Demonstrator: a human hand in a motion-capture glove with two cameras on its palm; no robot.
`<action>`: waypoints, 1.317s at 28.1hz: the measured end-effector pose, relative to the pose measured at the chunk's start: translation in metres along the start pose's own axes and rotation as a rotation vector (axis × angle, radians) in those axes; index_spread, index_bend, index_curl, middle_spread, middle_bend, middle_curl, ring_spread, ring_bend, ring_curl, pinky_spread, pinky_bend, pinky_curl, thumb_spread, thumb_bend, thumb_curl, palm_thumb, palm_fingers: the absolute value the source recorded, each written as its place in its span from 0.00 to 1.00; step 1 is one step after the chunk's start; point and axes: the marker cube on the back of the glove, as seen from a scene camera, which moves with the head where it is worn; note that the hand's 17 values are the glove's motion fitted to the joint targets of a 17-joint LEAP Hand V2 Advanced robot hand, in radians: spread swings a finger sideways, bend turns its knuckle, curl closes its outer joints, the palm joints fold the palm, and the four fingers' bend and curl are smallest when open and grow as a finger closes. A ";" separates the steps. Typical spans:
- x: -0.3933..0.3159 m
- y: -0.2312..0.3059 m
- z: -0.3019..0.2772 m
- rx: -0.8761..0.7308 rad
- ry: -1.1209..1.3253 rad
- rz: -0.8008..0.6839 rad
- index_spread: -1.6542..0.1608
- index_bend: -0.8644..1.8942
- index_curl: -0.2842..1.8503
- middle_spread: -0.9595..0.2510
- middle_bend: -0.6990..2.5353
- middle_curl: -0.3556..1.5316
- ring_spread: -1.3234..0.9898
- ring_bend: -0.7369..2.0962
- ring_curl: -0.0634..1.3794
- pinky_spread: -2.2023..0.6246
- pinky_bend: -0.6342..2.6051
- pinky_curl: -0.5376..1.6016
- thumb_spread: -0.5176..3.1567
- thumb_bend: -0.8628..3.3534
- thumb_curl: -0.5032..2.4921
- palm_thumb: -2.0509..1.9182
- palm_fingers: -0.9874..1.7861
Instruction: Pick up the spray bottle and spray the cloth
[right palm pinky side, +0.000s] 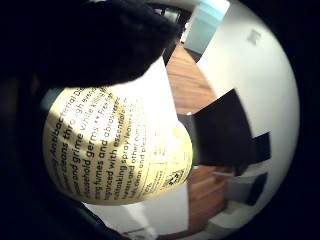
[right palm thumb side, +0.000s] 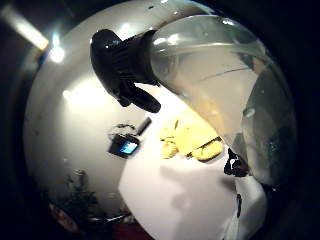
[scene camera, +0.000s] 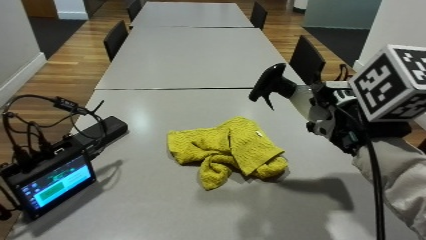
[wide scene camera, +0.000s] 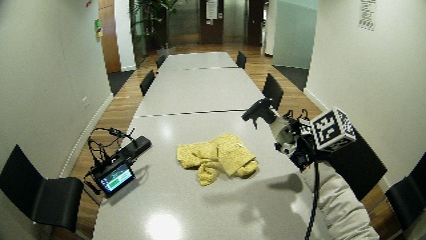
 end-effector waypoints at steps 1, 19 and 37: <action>-0.001 -0.006 -0.002 -0.020 0.096 -0.022 0.74 0.36 0.26 0.74 0.32 0.40 0.54 0.47 0.33 0.80 0.34 0.43 0.35 0.23 0.36 0.80 0.59; 0.004 -0.014 0.005 -0.038 0.212 0.045 0.75 0.35 0.25 0.73 0.31 0.43 0.53 0.46 0.34 0.79 0.35 0.43 0.34 0.20 0.38 0.80 0.60; -0.068 -0.055 0.024 0.064 -0.859 0.395 0.75 0.37 0.26 0.74 0.32 0.44 0.54 0.42 0.33 0.81 0.31 0.42 0.36 0.20 0.38 0.79 0.53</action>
